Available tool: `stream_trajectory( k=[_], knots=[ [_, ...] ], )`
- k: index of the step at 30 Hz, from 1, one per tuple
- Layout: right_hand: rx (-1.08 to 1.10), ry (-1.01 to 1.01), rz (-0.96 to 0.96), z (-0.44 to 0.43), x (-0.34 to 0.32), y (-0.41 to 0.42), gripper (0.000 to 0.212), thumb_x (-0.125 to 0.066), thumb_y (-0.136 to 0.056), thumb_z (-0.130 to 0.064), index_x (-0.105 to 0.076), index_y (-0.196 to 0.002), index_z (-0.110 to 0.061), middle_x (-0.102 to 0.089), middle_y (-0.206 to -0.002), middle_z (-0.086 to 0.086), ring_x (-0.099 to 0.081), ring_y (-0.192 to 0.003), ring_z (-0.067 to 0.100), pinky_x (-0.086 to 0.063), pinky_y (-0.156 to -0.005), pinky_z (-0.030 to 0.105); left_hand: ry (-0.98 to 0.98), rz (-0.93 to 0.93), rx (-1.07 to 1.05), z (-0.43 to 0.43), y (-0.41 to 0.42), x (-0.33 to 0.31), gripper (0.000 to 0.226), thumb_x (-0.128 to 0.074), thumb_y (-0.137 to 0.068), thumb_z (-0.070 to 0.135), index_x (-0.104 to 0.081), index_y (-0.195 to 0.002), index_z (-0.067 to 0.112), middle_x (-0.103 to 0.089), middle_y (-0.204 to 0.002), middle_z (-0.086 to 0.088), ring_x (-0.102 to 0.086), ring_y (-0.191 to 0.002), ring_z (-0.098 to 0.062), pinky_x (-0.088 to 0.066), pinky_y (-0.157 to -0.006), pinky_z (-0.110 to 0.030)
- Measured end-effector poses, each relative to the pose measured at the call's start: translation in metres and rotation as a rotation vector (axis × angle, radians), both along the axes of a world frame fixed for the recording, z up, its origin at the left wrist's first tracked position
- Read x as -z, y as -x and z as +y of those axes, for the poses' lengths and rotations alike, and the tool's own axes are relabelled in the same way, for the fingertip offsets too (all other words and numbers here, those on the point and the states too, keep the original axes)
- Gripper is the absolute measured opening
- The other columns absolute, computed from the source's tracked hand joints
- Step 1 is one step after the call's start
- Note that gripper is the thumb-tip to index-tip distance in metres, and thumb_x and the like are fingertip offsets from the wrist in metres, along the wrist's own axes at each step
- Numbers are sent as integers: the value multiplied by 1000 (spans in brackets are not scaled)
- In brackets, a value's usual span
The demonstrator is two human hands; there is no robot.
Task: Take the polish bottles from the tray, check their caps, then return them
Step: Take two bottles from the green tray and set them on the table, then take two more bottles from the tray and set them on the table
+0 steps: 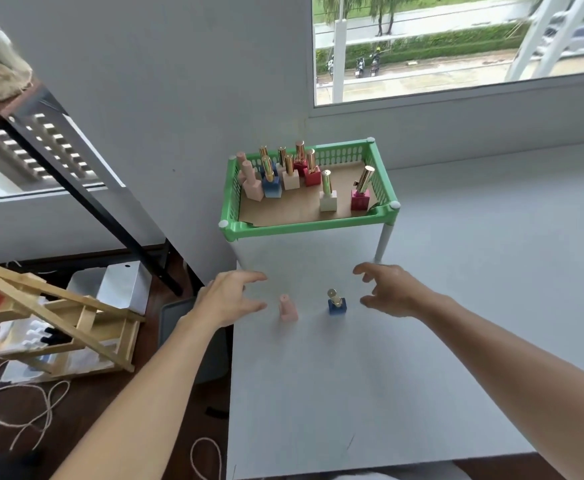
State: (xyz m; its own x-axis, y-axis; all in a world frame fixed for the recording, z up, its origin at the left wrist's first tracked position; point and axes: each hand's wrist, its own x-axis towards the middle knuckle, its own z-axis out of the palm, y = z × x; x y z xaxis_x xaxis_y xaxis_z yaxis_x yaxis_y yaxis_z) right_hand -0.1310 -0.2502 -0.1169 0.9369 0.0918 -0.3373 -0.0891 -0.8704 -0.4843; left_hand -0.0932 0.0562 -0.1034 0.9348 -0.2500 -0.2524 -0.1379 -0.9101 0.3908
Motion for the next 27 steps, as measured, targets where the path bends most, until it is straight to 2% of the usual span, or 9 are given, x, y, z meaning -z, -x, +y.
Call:
stream_trajectory(
  k=[3, 7, 10, 13, 15, 17, 22, 25, 27],
  knots=[
    [-12, 7, -73, -6, -23, -5, 53, -68, -80, -28, -46, -128, -29, -58, -126, 5, -58, -100, 19, -49, -87, 32, 36, -74, -3, -5, -10, -19, 53, -69, -69, 52, -55, -120, 46, -61, -122, 15, -56, -91, -6, -45, -73, -32],
    [-18, -18, -220, -18, -58, -16, 46, -69, -80, -32, -55, -123, -25, -60, -123, 3, -60, -91, 15, -48, -83, 28, 142, -152, 5, -28, -24, -44, 51, -69, -73, 52, -56, -121, 41, -61, -120, 13, -57, -92, -7, -49, -81, -34],
    [5, -22, -387, -27, -81, -30, 37, -70, -80, -31, -61, -115, -24, -63, -117, 2, -58, -101, 19, -46, -86, 30, 238, -209, 13, -51, -37, -60, 46, -70, -77, 45, -60, -119, 32, -65, -106, 6, -57, -94, -9, -43, -79, -26],
    [11, -16, -489, -36, -94, -48, 31, -68, -80, -30, -62, -110, -25, -62, -116, 2, -52, -110, 23, -42, -84, 31, 254, -274, -4, -74, -48, -72, 41, -71, -77, 44, -63, -115, 30, -66, -103, 7, -57, -89, -9, -45, -77, -26],
    [32, 6, -492, -41, -95, -61, 32, -67, -80, -30, -60, -111, -24, -62, -118, 0, -46, -115, 22, -38, -86, 31, 247, -271, -17, -88, -56, -75, 44, -71, -77, 44, -61, -117, 29, -66, -106, 6, -56, -86, -9, -45, -76, -27],
    [47, 28, -470, -46, -93, -73, 38, -67, -80, -31, -56, -116, -23, -61, -123, -1, -41, -122, 23, -37, -95, 34, 228, -252, -20, -102, -65, -77, 48, -71, -77, 44, -59, -120, 27, -66, -110, 3, -56, -88, -10, -47, -80, -30],
    [54, 26, -439, -48, -82, -98, 55, -66, -79, -30, -46, -130, -20, -61, -125, 0, -37, -130, 23, -33, -104, 36, 221, -166, -69, -131, -85, -75, 57, -74, -75, 41, -53, -127, 27, -62, -121, -1, -56, -109, -19, -46, -96, -39],
    [8, 67, -430, -45, -76, -112, 55, -66, -79, -33, -49, -129, -20, -58, -130, 2, -34, -133, 25, -31, -107, 39, 210, -142, -82, -143, -95, -72, 59, -75, -75, 39, -51, -128, 26, -62, -123, 1, -56, -111, -19, -46, -96, -39],
    [-20, 122, -412, -42, -72, -121, 51, -66, -78, -39, -55, -123, -19, -53, -134, 2, -29, -134, 26, -29, -109, 40, 203, -128, -75, -148, -101, -70, 51, -74, -76, 37, -55, -122, 27, -64, -119, 3, -58, -107, -19, -48, -93, -39]
  ],
)
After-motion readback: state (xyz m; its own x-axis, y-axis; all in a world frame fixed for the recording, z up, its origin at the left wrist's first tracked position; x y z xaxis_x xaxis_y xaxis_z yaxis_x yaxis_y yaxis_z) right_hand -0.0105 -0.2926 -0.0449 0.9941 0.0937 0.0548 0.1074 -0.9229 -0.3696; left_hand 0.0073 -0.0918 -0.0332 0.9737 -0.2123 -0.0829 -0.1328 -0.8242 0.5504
